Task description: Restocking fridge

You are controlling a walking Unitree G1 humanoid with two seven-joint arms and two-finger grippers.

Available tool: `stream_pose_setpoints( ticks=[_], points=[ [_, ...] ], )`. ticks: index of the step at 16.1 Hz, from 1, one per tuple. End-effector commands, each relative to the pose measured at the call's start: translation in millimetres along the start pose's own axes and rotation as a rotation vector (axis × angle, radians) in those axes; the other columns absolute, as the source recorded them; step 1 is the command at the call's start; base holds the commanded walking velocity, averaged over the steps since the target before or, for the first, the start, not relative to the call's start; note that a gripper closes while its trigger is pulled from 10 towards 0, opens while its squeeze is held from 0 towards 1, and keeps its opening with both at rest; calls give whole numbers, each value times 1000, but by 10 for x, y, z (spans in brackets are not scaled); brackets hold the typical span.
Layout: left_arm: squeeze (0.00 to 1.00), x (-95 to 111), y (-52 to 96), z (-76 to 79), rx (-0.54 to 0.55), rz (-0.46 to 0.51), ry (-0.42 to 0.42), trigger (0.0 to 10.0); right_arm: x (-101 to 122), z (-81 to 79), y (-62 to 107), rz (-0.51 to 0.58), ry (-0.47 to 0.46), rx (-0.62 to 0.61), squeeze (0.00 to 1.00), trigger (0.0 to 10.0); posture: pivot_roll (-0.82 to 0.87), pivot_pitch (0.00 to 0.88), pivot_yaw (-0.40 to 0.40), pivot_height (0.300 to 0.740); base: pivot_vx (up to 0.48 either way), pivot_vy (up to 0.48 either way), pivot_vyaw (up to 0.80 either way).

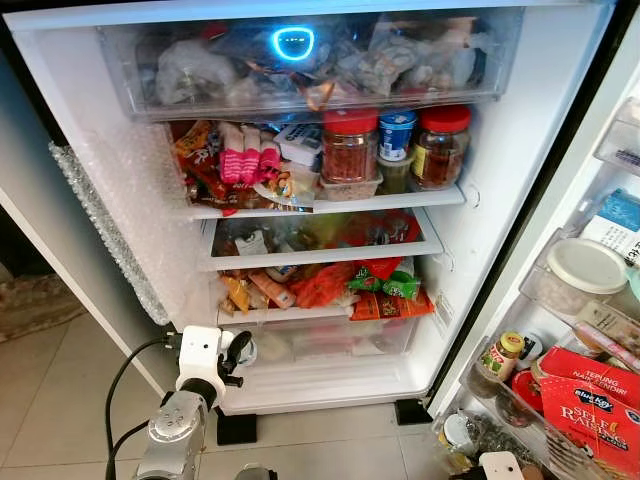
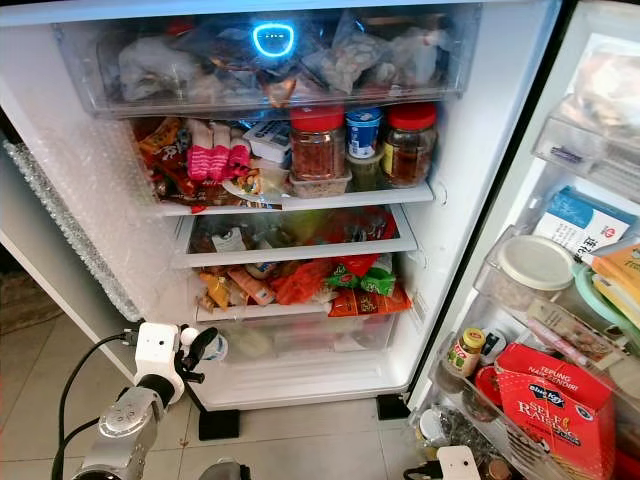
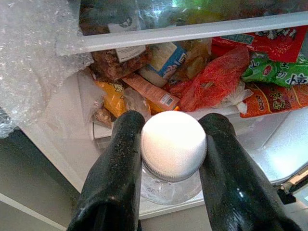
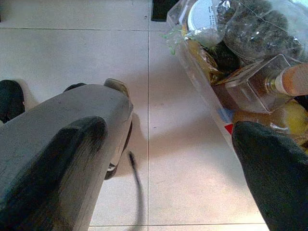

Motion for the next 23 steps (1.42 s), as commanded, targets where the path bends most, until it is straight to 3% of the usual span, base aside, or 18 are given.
stream_pose_setpoints(
  ticks=[1, 3, 23],
  points=[
    [0, 47, -33, -17, 2, 6, -8, 10000, 8, -3, 0, 5, 21, 4, 0, 10000, -22, 0, -5, 660, 274, 0, 438],
    [0, 58, -40, -15, 0, 9, -7, 10000, 7, 1, 0, 5, 11, -1, 0, 10000, -23, 0, -5, 660, 279, 0, 778],
    [0, 347, -89, 118, -78, 116, -80, 10000, -2, -14, -2, 1, -20, 4, 0, 10000, -17, 0, -2, 660, 279, 0, 0]
  ],
)
Point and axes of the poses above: a point about 5 cm out from each wrist's last joint towards the gripper, its own y axis pointing back from the gripper into the wrist, its own x axis along the axis of the wrist's last joint, z = x × y, the point moved 4 cm from there along -y, pointing out of the wrist towards the gripper, and after that the axes turned 3 degrees about y, right-handed, at the moved point
